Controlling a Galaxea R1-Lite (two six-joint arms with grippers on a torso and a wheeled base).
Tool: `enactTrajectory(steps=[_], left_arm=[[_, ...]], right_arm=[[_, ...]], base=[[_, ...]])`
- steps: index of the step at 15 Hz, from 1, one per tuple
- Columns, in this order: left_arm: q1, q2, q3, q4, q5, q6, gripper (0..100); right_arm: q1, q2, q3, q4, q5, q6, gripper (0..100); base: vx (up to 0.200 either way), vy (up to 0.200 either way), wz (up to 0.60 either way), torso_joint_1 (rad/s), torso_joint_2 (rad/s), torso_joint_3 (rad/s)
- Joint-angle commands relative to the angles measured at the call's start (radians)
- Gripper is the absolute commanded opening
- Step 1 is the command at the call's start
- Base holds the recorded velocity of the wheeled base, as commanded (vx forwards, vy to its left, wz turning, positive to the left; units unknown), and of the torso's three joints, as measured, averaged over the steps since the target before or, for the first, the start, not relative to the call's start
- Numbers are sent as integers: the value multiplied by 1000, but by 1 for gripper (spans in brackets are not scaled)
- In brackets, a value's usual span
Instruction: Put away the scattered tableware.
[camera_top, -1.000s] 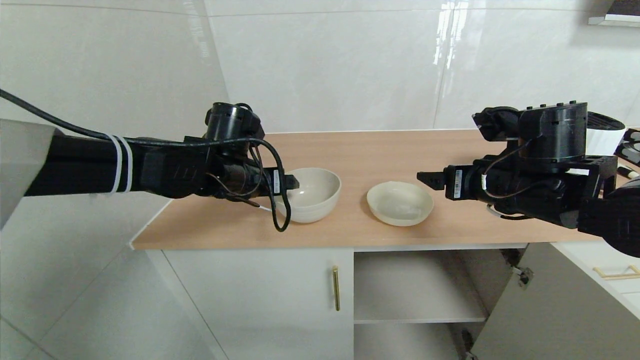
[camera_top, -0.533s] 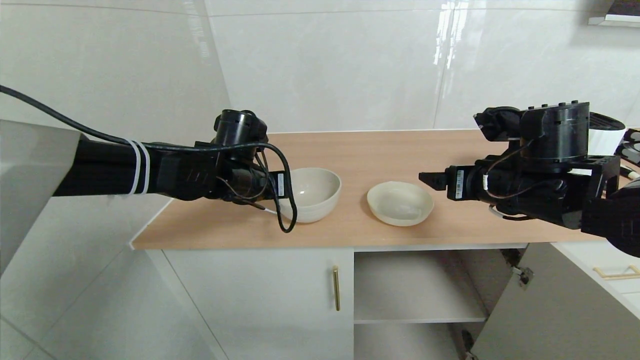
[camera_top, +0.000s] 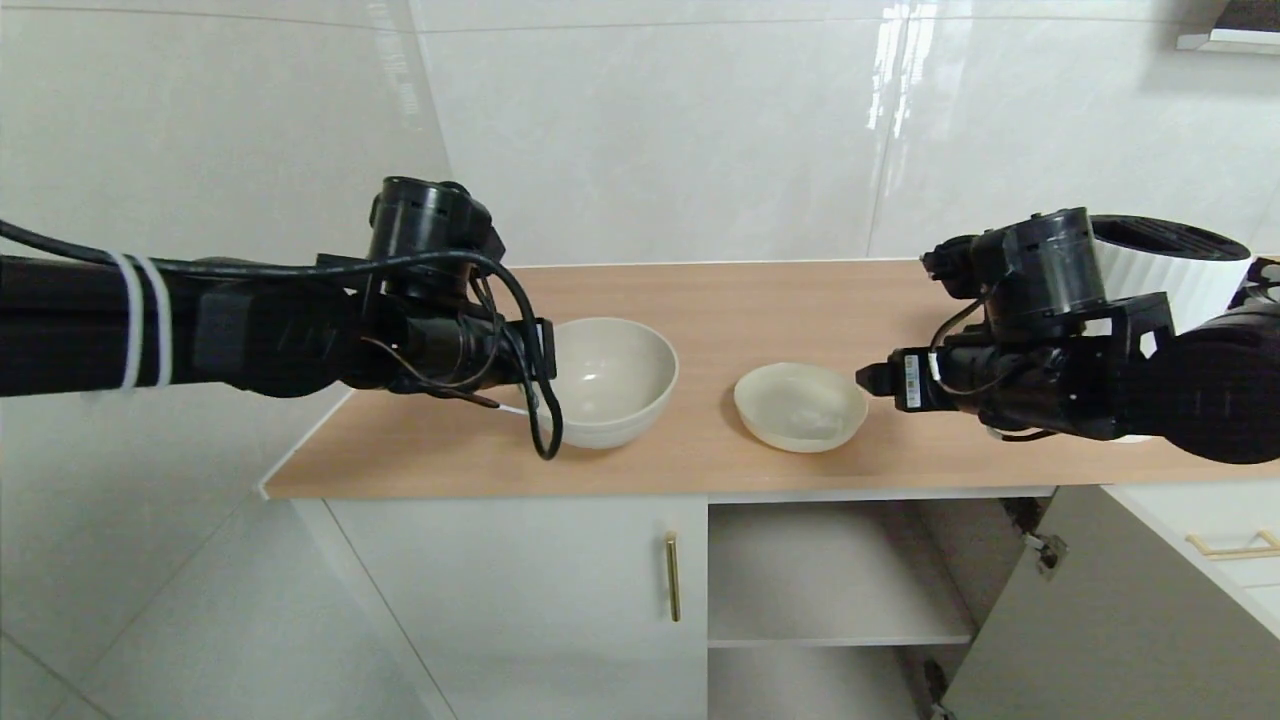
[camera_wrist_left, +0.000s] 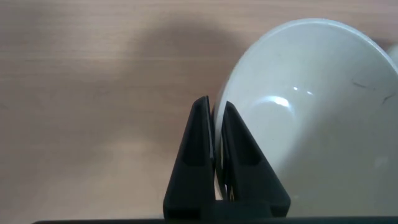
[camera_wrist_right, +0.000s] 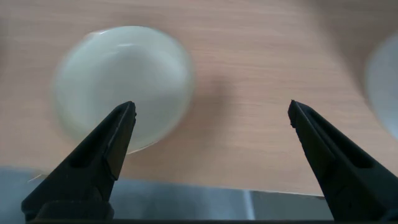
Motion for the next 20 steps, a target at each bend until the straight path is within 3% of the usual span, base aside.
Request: enactTrajectory(steps=[1,9,10,16,20], left_arm=[[-26,-132,54,-2,0,-1,0],[-43,-166,71,-2,0,-1,0],[-43,-166,71,-2,0,-1,0],[-43,-192,72,-2,0,-1,0],[-51,-262,114,-2,0,-2,0]], right_arm=[[0,102,-41,5,-34,4,100],[-1,217,-98,-11,-32,72,100],[-4,217,-98,-21,-29,72,0],[-11,208,-118,-41,-17,125,0],[23,-10,-44,-29,14,111,0]], base=[[0,0,0,0,0,0],[0,0,0,0,0,0],[0,0,0,0,0,0],[0,0,0,0,0,0],[0,0,0,0,0,0]])
